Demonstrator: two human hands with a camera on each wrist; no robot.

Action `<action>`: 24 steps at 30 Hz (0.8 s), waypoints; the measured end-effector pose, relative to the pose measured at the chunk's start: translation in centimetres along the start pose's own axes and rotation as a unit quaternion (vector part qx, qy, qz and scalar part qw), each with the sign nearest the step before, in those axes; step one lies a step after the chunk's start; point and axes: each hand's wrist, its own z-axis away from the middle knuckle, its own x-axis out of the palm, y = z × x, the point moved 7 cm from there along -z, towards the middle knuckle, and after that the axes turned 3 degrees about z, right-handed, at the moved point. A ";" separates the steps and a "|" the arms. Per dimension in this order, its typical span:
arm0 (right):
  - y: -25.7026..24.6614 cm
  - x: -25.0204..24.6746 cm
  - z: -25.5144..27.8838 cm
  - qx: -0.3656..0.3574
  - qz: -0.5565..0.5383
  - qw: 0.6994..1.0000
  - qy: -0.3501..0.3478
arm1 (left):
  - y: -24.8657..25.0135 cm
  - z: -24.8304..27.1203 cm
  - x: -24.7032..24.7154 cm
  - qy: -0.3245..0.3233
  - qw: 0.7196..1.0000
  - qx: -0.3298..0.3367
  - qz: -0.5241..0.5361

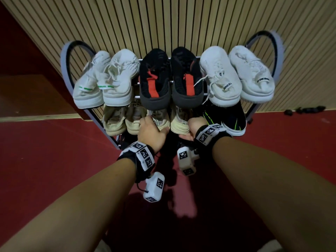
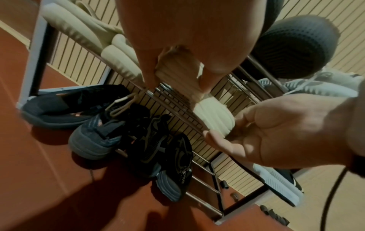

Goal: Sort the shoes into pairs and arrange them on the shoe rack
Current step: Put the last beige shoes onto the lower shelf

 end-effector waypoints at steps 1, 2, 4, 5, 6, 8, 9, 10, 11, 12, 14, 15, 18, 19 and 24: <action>-0.5 -0.6 0.4 0.001 0.079 0.997 0.018 | 0.0 -0.1 0.2 -0.004 1.000 -0.002 0.003; -1.0 -0.9 1.0 -0.025 0.131 0.990 0.045 | 0.0 -0.2 0.3 -0.006 1.000 -0.004 0.002; -1.6 -1.3 0.9 -0.066 0.249 0.964 0.067 | -0.1 -0.4 0.4 -0.007 1.000 -0.008 -0.002; -1.9 -1.1 0.8 -0.094 0.298 0.947 0.072 | 0.0 -0.4 0.5 -0.008 1.000 -0.009 -0.004; -2.1 -0.8 1.2 -0.083 0.298 0.949 0.063 | -0.1 -0.4 0.6 -0.012 1.000 -0.011 -0.006; -2.3 -0.8 1.6 -0.093 0.291 0.949 0.076 | -0.2 -0.4 1.1 -0.027 0.999 -0.017 -0.016; -2.5 -0.9 1.6 -0.119 0.303 0.941 0.091 | -0.3 -0.5 1.3 -0.034 0.999 -0.022 -0.023; -2.4 -0.7 1.9 -0.100 0.311 0.942 0.078 | -0.5 -0.6 1.5 -0.041 0.998 -0.027 -0.027; -2.4 -0.8 1.6 -0.129 0.338 0.928 0.089 | -0.5 -0.6 1.7 -0.048 0.998 -0.031 -0.029; -2.3 -0.9 1.5 -0.130 0.324 0.932 0.096 | -0.6 -0.7 1.8 -0.057 0.997 -0.036 -0.025; -2.2 -1.0 1.5 -0.130 0.348 0.924 0.088 | -0.8 -0.9 1.8 -0.075 0.996 -0.041 0.001; -2.4 -1.1 1.3 -0.156 0.388 0.904 0.093 | -0.9 -1.0 1.8 -0.085 0.995 -0.041 0.021; -2.3 -1.5 1.1 -0.144 0.360 0.917 0.090 | -1.1 -1.3 1.7 -0.102 0.991 -0.041 0.078; -2.2 -1.7 1.0 -0.138 0.352 0.921 0.096 | -1.0 -1.4 1.7 -0.104 0.989 -0.043 0.095; -1.7 -2.2 1.5 -0.082 0.190 0.972 0.107 | -1.2 -1.4 1.6 -0.087 0.982 -0.082 0.145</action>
